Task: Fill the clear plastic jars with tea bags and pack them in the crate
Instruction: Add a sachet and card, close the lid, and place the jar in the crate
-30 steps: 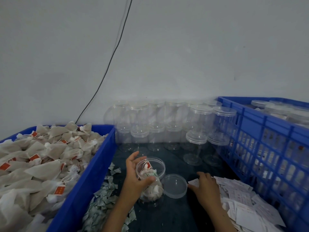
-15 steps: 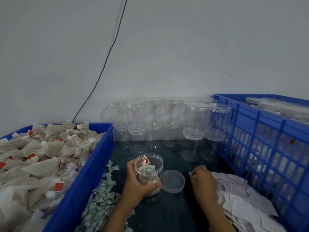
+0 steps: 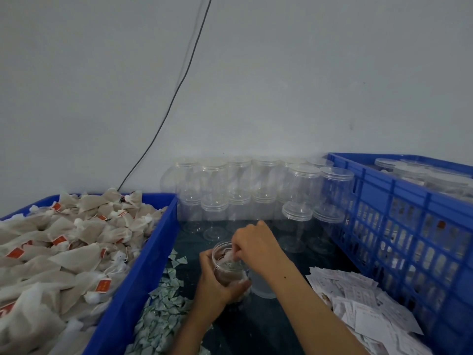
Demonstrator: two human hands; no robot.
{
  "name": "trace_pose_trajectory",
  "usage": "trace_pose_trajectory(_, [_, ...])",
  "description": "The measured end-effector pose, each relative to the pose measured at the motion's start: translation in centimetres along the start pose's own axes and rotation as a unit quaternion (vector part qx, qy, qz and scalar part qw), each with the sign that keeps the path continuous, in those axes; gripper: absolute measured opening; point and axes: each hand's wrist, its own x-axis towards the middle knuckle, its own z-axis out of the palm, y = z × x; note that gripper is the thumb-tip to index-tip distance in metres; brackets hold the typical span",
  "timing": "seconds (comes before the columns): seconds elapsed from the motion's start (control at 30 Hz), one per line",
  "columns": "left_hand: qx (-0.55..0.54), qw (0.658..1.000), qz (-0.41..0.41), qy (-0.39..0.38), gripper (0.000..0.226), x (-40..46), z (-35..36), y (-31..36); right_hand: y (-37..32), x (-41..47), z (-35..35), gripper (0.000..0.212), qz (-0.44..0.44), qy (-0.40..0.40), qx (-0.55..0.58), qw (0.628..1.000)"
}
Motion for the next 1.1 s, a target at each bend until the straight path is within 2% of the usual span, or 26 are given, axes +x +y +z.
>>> trace_pose_trajectory(0.13, [0.010, 1.000, 0.004, -0.008, 0.079, -0.1, -0.1, 0.0, -0.3, 0.1, 0.5, 0.016, 0.004, -0.053, 0.023, 0.998])
trace_pose_trajectory(0.27, [0.018, 1.000, 0.011, -0.006, 0.079, -0.2, 0.0, 0.4, 0.6, -0.5, -0.6, 0.032, -0.033, -0.131, 0.063, 0.989])
trace_pose_trajectory(0.33, [0.010, 1.000, 0.010, 0.003, 0.081, -0.2, 0.0, 0.3, 1.6, -0.8, -0.6, 0.031, -0.030, -0.064, 0.118, 0.990])
trace_pose_trajectory(0.37, [0.009, 1.000, 0.008, 0.006, 0.080, -0.2, 0.0, 0.2, 2.4, -1.2, -0.1, 0.029, -0.009, 0.013, 0.183, 0.983])
trace_pose_trajectory(0.4, [0.010, 1.000, 0.007, 0.007, 0.079, -0.2, 0.0, 0.1, 3.0, -1.8, 0.6, 0.027, 0.023, 0.100, 0.273, 0.956])
trace_pose_trajectory(0.43, [0.013, 1.000, 0.006, 0.008, 0.078, -0.3, 0.0, 0.1, 3.6, -2.5, 1.5, 0.023, 0.058, 0.187, 0.356, 0.914])
trace_pose_trajectory(0.47, [0.016, 1.000, 0.006, 0.006, 0.078, -0.3, 0.0, 0.2, 4.2, -3.1, 2.6, 0.017, 0.095, 0.240, 0.411, 0.874])
trace_pose_trajectory(0.5, [0.018, 1.000, 0.005, 0.005, 0.079, -0.3, -0.1, 0.2, 4.8, -3.6, 3.9, 0.010, 0.124, 0.244, 0.436, 0.857])
trace_pose_trajectory(0.53, [0.019, 1.000, 0.003, 0.002, 0.080, -0.3, -0.1, 0.3, 5.1, -4.1, 5.3, 0.021, 0.149, 0.200, 0.450, 0.857])
trace_pose_trajectory(0.63, [0.024, 1.000, 0.001, 0.000, 0.081, -0.3, -0.1, 0.4, 5.7, -5.4, 9.7, 0.081, 0.156, -0.035, 0.493, 0.855])
trace_pose_trajectory(0.7, [0.027, 1.000, 0.003, -0.001, 0.081, -0.3, -0.1, 0.3, 5.7, -5.8, 11.6, 0.104, 0.126, -0.102, 0.470, 0.868])
trace_pose_trajectory(0.8, [0.027, 1.000, 0.007, 0.000, 0.082, -0.3, -0.1, 0.2, 5.5, -5.5, 13.5, 0.119, 0.151, -0.061, 0.410, 0.897])
trace_pose_trajectory(0.9, [0.025, 1.000, 0.013, 0.000, 0.083, -0.4, 0.0, -0.2, 5.0, -5.2, 14.1, 0.116, 0.210, 0.038, 0.414, 0.885])
trace_pose_trajectory(0.97, [0.037, 0.999, 0.024, -0.003, 0.084, -0.2, 0.1, -0.4, 4.8, -5.1, 14.0, 0.115, 0.182, 0.085, 0.449, 0.871])
trace_pose_trajectory(1.1, [0.050, 0.998, 0.049, -0.008, 0.086, -0.1, 0.6, -0.1, 4.7, -5.5, 13.1, 0.114, 0.091, 0.108, 0.501, 0.854])
